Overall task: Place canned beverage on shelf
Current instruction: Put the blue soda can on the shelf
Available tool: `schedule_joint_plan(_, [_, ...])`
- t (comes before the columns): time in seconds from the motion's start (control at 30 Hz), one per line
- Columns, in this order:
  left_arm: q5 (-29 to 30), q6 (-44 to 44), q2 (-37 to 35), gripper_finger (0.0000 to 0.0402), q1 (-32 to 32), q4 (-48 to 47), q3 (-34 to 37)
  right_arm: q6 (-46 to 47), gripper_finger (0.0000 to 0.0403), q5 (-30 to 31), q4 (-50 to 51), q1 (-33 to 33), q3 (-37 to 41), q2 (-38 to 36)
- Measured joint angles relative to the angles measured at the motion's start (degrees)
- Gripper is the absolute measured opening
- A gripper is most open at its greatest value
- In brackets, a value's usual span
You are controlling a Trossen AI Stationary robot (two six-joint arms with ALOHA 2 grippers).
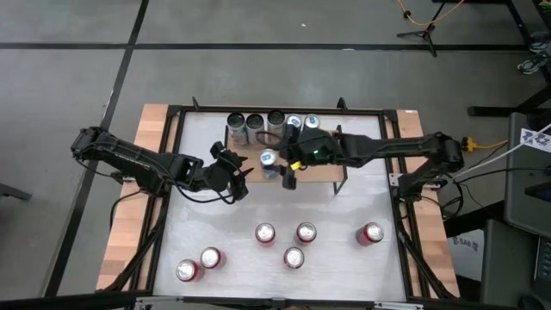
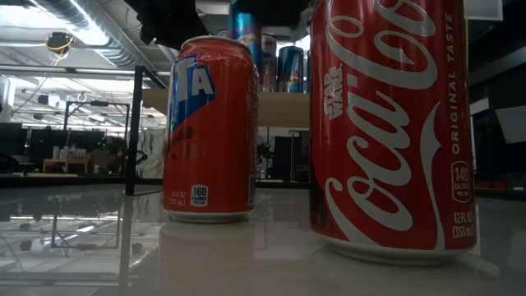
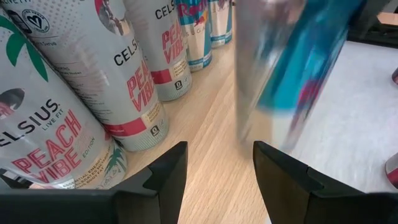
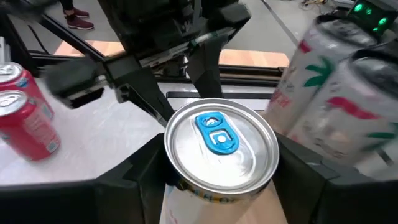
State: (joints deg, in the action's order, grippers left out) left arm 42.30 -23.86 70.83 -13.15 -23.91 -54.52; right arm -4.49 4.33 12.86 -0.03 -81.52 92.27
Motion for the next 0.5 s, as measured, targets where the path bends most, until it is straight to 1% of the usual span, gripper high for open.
schedule_joint_plan(0.2, [0.0, 0.0, 0.0, 0.0175, 0.0, -0.01, 0.0, 1.54, 0.0222, 0.5, 8.03, 0.0, 0.0, -7.22])
schedule_joint_plan(0.5, [0.02, 0.0, 0.0, 0.0175, 0.0, 0.0, 0.0, 1.7, 0.0224, 0.68, 19.46, 0.0, -0.02, -20.47])
